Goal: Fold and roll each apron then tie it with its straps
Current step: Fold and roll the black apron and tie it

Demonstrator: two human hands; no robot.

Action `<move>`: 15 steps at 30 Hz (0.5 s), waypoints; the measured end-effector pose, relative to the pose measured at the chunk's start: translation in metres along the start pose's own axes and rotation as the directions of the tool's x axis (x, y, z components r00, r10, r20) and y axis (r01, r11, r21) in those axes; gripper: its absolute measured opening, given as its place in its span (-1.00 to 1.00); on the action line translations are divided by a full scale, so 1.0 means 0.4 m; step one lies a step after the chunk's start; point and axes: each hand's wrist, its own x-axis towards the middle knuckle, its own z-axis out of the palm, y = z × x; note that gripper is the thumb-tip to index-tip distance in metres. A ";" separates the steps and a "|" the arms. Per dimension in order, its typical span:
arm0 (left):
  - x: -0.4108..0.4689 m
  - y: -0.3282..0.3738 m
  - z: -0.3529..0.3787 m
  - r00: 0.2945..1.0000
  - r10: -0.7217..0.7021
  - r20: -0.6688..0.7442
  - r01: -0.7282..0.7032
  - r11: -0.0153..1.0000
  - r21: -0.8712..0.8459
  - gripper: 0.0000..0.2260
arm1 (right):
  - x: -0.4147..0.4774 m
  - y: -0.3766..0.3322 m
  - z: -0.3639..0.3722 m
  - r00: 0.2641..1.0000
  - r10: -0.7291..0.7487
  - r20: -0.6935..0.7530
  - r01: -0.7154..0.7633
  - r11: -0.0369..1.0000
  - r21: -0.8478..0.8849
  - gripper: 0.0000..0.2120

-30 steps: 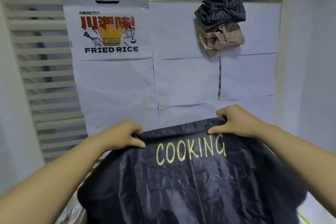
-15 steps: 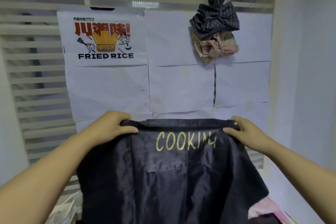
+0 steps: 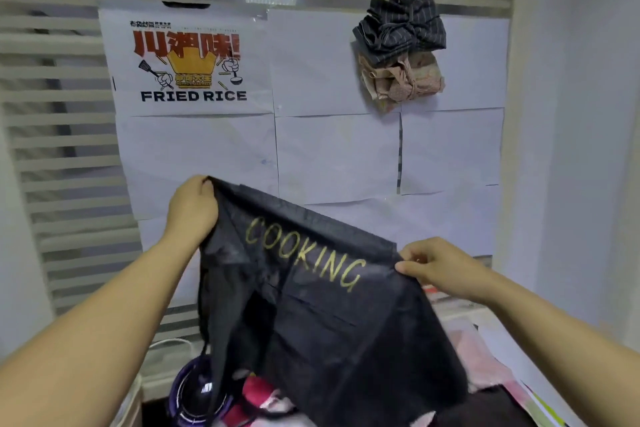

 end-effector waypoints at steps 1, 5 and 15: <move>0.001 0.023 0.006 0.998 -0.054 -0.008 0.053 0.988 -0.142 -0.71 | -0.012 0.005 0.030 0.999 0.045 -0.016 -0.044 0.998 0.042 -0.65; 0.023 0.130 0.016 0.944 -0.313 0.104 0.304 0.705 -0.640 -0.72 | -0.075 -0.026 0.165 0.994 0.107 -0.002 -0.103 0.963 0.248 -0.70; 0.050 0.262 -0.007 0.893 -0.365 0.262 0.391 0.346 -0.853 -0.85 | -0.083 -0.119 0.339 0.909 0.035 0.414 -0.371 0.518 0.771 -0.59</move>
